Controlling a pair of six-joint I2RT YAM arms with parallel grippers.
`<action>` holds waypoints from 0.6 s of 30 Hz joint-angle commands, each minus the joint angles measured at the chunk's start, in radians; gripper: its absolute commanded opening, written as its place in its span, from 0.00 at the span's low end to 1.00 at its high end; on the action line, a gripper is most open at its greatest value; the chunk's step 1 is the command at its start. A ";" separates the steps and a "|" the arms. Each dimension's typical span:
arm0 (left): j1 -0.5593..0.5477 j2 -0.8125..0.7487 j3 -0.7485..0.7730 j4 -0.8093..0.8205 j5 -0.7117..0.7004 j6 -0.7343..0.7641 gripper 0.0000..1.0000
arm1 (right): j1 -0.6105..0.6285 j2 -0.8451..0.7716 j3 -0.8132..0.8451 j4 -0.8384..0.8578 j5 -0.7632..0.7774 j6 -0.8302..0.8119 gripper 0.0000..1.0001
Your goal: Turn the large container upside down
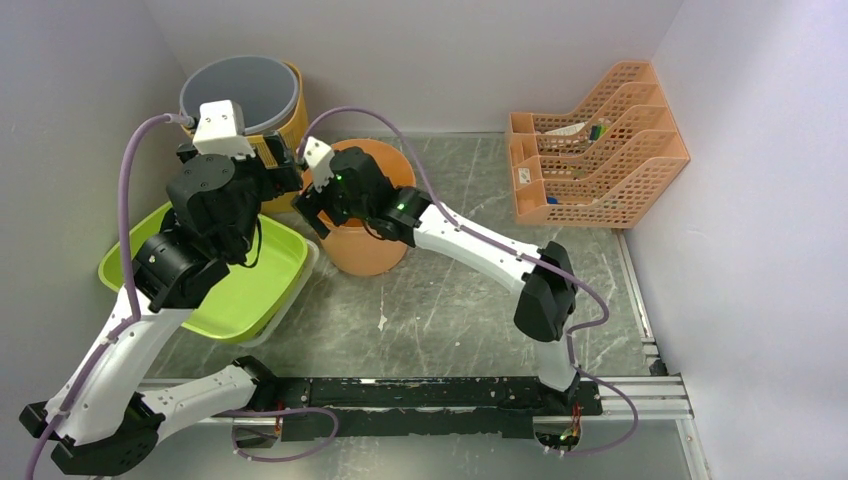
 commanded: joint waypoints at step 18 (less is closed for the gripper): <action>0.004 -0.041 0.033 -0.009 -0.009 0.016 0.99 | -0.020 0.079 -0.011 -0.058 0.090 0.024 0.00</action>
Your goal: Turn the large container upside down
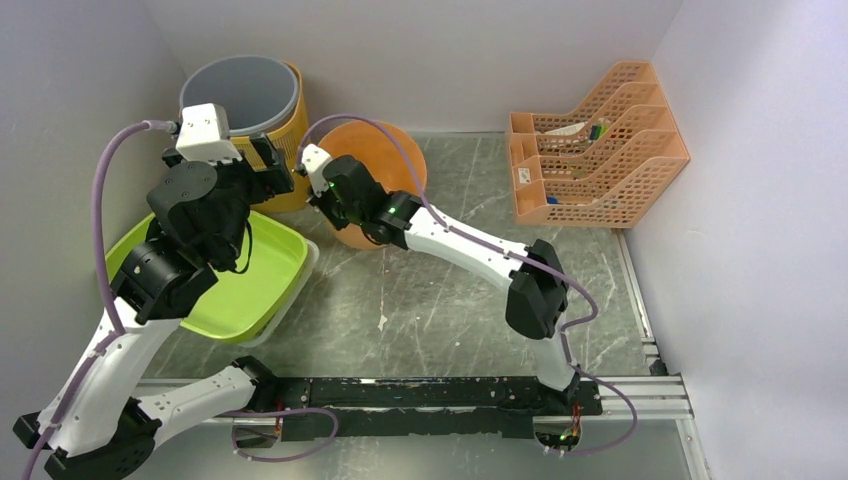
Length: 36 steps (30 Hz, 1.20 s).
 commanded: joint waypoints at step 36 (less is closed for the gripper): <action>0.001 0.084 0.166 -0.047 -0.006 0.050 0.99 | -0.620 0.247 -0.796 2.195 -0.772 1.679 0.00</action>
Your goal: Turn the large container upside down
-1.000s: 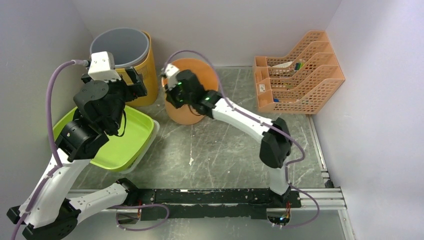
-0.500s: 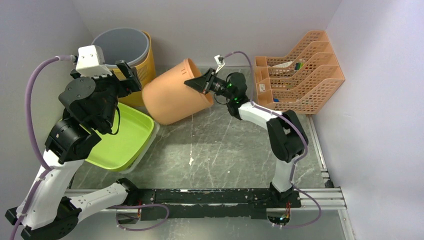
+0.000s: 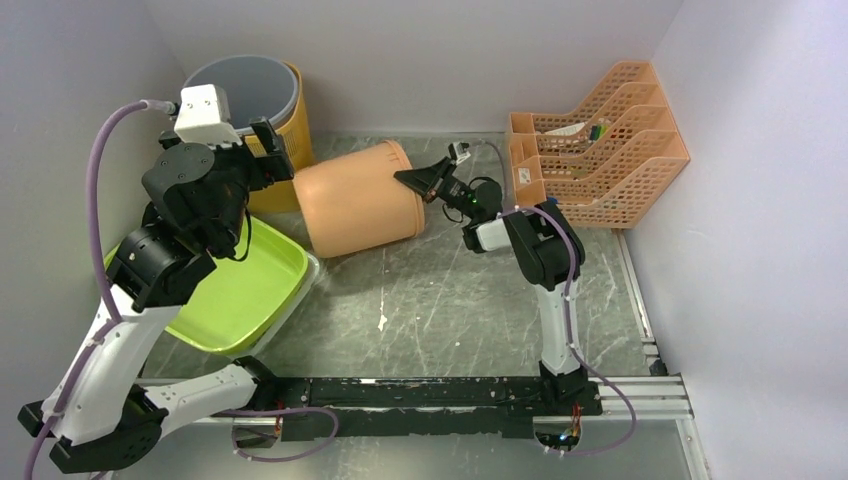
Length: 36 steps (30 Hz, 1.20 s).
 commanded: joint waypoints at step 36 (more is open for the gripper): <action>0.003 0.060 -0.058 0.040 -0.002 0.006 0.99 | -0.391 0.184 -0.202 0.282 -0.180 0.059 0.27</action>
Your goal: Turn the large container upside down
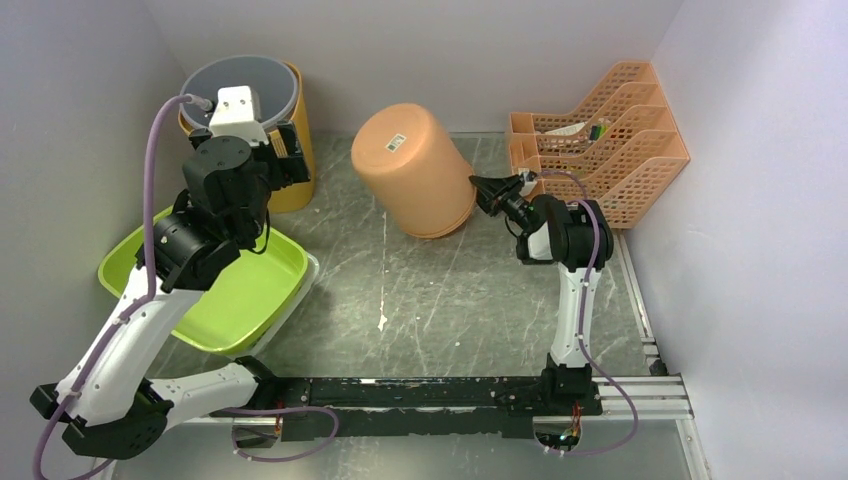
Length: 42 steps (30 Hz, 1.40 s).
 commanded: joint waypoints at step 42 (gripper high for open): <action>0.001 0.024 -0.173 0.115 0.037 -0.029 0.99 | -0.006 -0.670 -0.080 -1.167 0.216 -1.125 0.46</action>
